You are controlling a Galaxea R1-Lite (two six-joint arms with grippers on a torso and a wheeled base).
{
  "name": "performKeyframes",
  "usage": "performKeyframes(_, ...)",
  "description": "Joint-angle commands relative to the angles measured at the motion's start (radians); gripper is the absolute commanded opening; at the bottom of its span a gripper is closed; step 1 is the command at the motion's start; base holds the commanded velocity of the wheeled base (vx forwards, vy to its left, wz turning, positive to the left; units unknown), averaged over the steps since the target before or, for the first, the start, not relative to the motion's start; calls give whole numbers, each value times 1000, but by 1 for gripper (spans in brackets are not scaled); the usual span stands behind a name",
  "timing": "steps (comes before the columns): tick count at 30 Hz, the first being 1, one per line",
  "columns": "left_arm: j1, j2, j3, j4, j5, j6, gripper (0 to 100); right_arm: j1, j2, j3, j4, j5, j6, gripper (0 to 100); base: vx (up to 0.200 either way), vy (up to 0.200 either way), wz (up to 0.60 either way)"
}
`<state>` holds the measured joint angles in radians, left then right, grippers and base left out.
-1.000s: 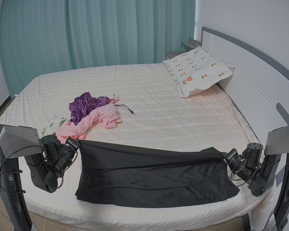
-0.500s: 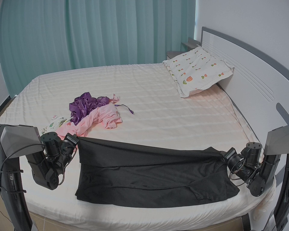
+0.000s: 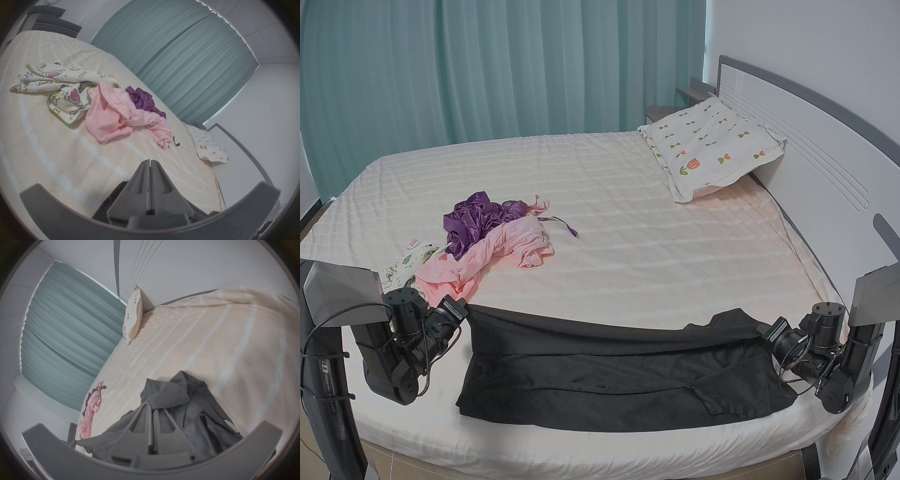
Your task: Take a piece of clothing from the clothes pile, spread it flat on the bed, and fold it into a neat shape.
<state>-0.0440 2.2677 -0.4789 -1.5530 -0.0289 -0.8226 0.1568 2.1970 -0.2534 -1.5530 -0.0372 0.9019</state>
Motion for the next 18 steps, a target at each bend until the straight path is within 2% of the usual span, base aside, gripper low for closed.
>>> performKeyframes(1, 30, 7, 49, -18, -39, 29, 0, 0, 6, 40, -13, 13, -35, 0, 0, 0, 0)
performKeyframes(6, 56, 27, 91, -18, -92, 115, 0, 1, 17, 65, -13, 14, -86, 0, 0, 0, 0)
performKeyframes(11, 53, 76, 97, -18, -97, 181, 0, 10, 18, 88, -13, 14, -109, 0, 0, 0, 0)
performKeyframes(18, 44, 107, 111, -18, -97, 206, 0, 40, 27, 118, -13, 14, -132, 0, 0, 0, 0)
